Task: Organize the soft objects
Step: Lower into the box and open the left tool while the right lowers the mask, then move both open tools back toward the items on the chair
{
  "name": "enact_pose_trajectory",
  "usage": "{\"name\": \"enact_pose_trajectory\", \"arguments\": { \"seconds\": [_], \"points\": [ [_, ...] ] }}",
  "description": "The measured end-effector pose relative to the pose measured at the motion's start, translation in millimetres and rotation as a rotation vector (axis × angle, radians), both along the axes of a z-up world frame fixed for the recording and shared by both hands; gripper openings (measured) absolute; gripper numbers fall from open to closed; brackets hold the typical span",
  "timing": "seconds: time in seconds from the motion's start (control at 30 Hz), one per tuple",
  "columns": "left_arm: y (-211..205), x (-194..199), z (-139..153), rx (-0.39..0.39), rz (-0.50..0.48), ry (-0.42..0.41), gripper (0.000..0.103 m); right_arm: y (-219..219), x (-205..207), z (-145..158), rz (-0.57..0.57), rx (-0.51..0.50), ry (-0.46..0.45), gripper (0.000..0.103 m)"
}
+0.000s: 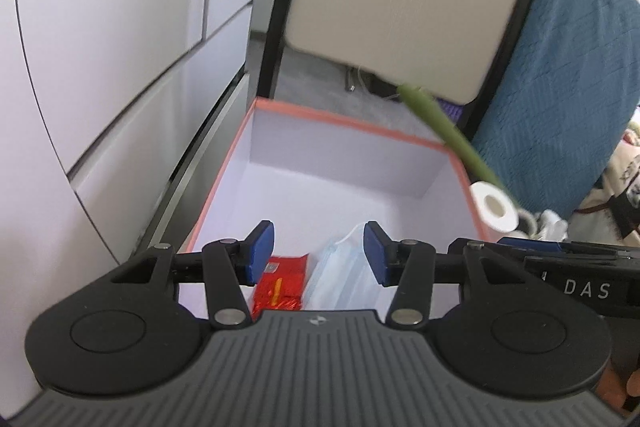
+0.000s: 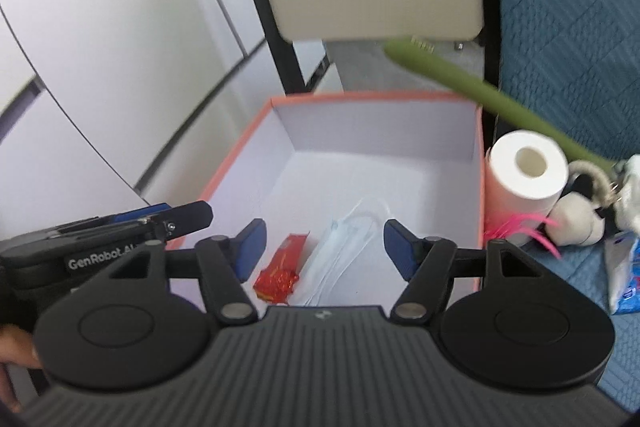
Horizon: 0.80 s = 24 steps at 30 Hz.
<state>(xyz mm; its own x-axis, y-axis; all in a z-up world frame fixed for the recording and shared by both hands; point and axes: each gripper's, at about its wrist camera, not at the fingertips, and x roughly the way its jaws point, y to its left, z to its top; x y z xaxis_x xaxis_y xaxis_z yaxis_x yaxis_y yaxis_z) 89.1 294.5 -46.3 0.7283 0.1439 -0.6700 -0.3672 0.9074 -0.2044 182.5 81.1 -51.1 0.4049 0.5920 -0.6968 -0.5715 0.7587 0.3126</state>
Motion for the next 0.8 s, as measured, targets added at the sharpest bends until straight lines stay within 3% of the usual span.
{"name": "enact_pose_trajectory", "arguments": {
  "seconds": [0.2,0.3,0.8],
  "points": [
    [-32,-12,18,0.015,-0.021,-0.061,0.057,-34,-13,24,-0.046,0.049,-0.093,0.068],
    [-52,-12,16,0.009,-0.05,-0.052,0.058,-49,-13,29,-0.082,0.044,-0.107,0.068],
    [-121,-9,6,0.02,-0.164,-0.071,0.058,-132,-29,28,-0.235,0.061,-0.175,0.068]
  ]
}}
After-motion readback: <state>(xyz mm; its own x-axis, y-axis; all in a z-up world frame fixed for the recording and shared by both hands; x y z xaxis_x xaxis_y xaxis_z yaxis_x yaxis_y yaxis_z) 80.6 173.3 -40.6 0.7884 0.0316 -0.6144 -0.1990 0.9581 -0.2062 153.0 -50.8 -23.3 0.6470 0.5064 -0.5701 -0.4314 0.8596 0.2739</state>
